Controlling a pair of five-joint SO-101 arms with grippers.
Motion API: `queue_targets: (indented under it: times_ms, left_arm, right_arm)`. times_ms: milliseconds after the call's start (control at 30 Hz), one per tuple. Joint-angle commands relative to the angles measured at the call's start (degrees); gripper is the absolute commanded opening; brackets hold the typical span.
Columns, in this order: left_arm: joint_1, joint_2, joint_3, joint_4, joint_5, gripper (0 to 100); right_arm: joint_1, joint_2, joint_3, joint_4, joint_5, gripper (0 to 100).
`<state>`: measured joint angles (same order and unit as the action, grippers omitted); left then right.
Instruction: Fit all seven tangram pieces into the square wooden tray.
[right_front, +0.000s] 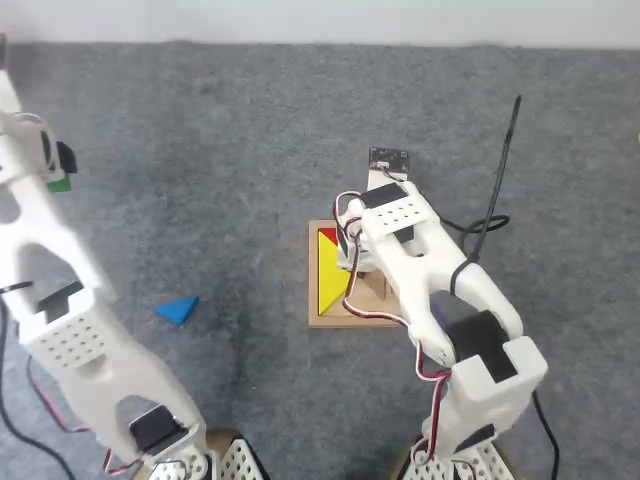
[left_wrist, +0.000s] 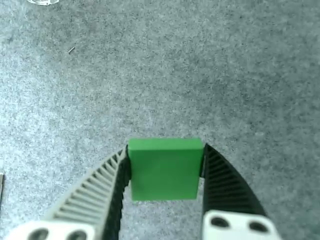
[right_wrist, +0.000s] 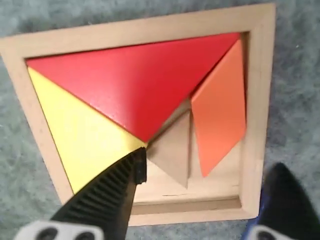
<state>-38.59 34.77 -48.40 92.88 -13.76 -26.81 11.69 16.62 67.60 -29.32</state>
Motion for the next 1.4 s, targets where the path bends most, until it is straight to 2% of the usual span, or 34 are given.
queue_targets:
  times_ms: [0,333,533,633,767,833,967,1167,1367]
  left_arm:
    - [0.26,-0.97,-2.24,-0.70,-0.26,14]
    - [1.85,-1.05,-2.33,0.26,-0.09,15]
    - [0.88,-1.05,-2.33,0.18,-0.44,15]
    - [2.02,-1.05,-2.42,1.23,-0.44,15]
    - [5.36,-3.16,-7.16,7.82,-0.26,15]
    - [6.59,-6.15,-7.34,7.82,0.18,15]
    - [11.78,-14.95,6.11,7.82,-0.09,15]
    - [23.56,-32.35,33.45,4.13,-2.81,15]
    - [40.62,-49.93,60.44,0.26,-8.35,15]
  right_arm:
    - [0.66,-0.84,-2.73,0.57,-0.18,40.0]
    - [-3.47,-1.19,0.09,0.13,-0.18,38.2]
    - [-0.04,-3.21,-0.79,4.18,4.84,38.2]
    - [2.59,-8.22,-0.88,4.18,7.91,37.5]
    - [5.32,-20.62,-0.09,4.00,12.75,36.1]
    - [6.99,-27.12,2.02,1.98,16.79,36.2]
    - [13.49,-35.38,11.69,-4.97,22.42,36.2]
    - [26.86,-36.53,27.16,-17.27,28.66,36.2]
    - [34.33,-36.70,36.84,-24.84,41.05,36.2]
